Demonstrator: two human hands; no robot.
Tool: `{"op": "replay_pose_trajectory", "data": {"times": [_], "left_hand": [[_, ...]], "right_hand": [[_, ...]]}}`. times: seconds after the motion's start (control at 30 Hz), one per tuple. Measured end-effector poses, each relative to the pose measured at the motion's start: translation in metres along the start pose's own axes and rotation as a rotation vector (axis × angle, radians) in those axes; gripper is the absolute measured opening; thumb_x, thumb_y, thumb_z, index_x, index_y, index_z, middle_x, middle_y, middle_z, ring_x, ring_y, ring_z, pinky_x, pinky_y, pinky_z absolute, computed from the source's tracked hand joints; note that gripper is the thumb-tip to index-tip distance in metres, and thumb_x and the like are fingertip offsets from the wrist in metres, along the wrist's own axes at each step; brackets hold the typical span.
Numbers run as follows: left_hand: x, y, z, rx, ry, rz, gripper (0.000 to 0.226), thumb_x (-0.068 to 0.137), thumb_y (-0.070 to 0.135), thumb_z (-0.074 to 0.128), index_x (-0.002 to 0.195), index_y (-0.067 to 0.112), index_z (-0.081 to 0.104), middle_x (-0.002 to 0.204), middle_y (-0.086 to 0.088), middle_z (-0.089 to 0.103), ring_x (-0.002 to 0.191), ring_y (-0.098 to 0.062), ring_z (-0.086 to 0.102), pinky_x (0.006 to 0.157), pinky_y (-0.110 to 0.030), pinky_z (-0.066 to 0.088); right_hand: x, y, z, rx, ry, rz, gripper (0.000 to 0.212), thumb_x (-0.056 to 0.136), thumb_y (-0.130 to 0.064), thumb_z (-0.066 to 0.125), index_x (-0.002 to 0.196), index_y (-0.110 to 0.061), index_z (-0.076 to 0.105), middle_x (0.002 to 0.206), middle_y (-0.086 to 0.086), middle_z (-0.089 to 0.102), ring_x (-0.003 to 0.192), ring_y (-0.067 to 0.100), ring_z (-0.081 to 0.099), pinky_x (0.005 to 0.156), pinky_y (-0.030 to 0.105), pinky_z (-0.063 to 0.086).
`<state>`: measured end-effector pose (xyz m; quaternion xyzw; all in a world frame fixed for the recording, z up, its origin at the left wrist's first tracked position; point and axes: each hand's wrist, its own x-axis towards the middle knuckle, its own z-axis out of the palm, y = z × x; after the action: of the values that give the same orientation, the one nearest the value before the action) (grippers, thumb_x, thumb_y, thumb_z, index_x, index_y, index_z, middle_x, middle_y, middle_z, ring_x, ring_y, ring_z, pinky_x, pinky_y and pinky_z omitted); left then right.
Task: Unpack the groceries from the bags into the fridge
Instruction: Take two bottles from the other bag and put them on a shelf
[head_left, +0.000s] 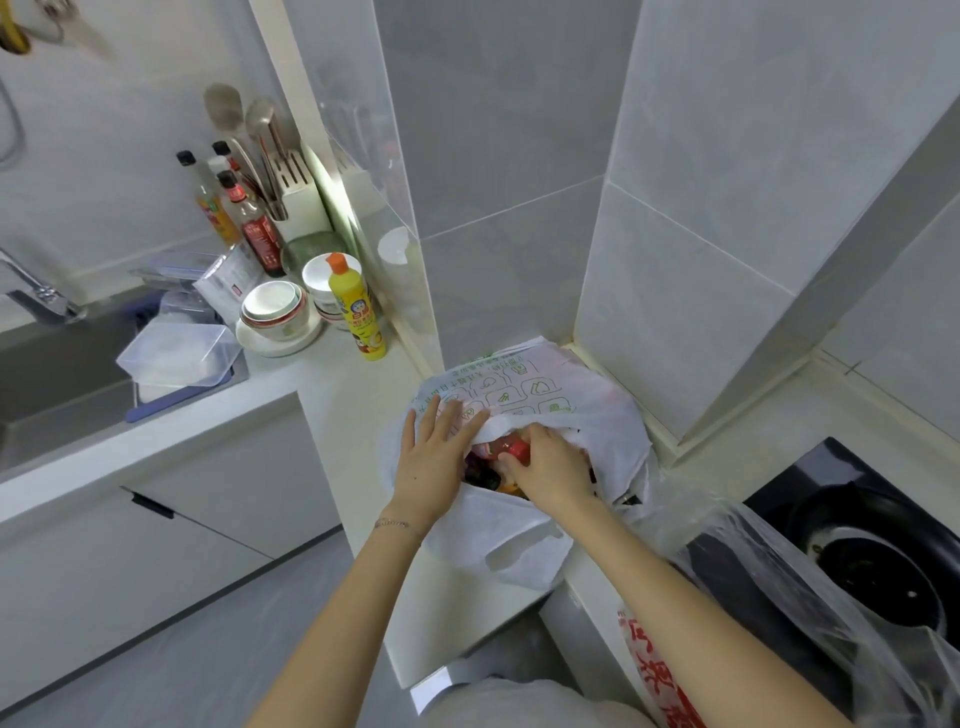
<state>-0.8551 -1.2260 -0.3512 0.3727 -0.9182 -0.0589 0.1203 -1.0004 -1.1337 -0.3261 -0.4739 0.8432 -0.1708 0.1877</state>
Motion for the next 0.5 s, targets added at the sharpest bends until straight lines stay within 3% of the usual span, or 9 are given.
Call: {"op": "replay_pose_trajectory", "data": {"times": [0.1, 0.23, 0.4, 0.5], "left_hand": [[0.006, -0.002, -0.001, -0.030, -0.023, -0.032, 0.061, 0.098, 0.005, 0.047, 0.148, 0.035, 0.034, 0.156, -0.009, 0.030, 0.149, -0.033, 0.012, 0.115, -0.043, -0.011], [0.013, 0.001, -0.005, -0.081, -0.016, -0.074, 0.053, 0.100, 0.015, 0.048, 0.148, 0.033, 0.036, 0.157, -0.010, 0.030, 0.149, -0.033, 0.010, 0.118, -0.047, -0.006], [0.013, 0.016, -0.016, -0.228, -0.076, 0.173, 0.076, 0.091, 0.029, 0.060, 0.153, 0.034, 0.017, 0.162, -0.001, 0.013, 0.150, -0.023, -0.002, 0.119, -0.042, -0.007], [0.013, 0.025, -0.010, -0.209, -0.028, 0.272, 0.076, 0.085, 0.023, 0.066, 0.151, 0.031, 0.028, 0.160, 0.000, 0.020, 0.150, -0.023, 0.008, 0.121, -0.046, 0.003]], "right_hand": [[-0.002, 0.003, -0.002, 0.097, -0.013, 0.041, 0.042, 0.090, -0.043, 0.058, 0.115, -0.010, 0.050, 0.114, 0.006, 0.062, 0.103, 0.025, 0.059, 0.083, 0.036, 0.048], [-0.006, 0.006, -0.010, 0.314, -0.018, 0.084, 0.037, 0.092, -0.035, 0.059, 0.115, -0.010, 0.046, 0.109, 0.006, 0.063, 0.090, 0.019, 0.059, 0.074, 0.030, 0.048], [-0.017, 0.002, -0.018, 0.492, 0.056, 0.062, 0.034, 0.094, -0.035, 0.058, 0.113, -0.010, 0.045, 0.099, 0.000, 0.063, 0.085, 0.013, 0.061, 0.065, 0.019, 0.047], [-0.021, -0.001, -0.022, 0.553, 0.081, 0.055, 0.033, 0.093, -0.038, 0.058, 0.113, -0.014, 0.045, 0.097, -0.004, 0.062, 0.090, 0.012, 0.063, 0.075, 0.026, 0.055]]}}
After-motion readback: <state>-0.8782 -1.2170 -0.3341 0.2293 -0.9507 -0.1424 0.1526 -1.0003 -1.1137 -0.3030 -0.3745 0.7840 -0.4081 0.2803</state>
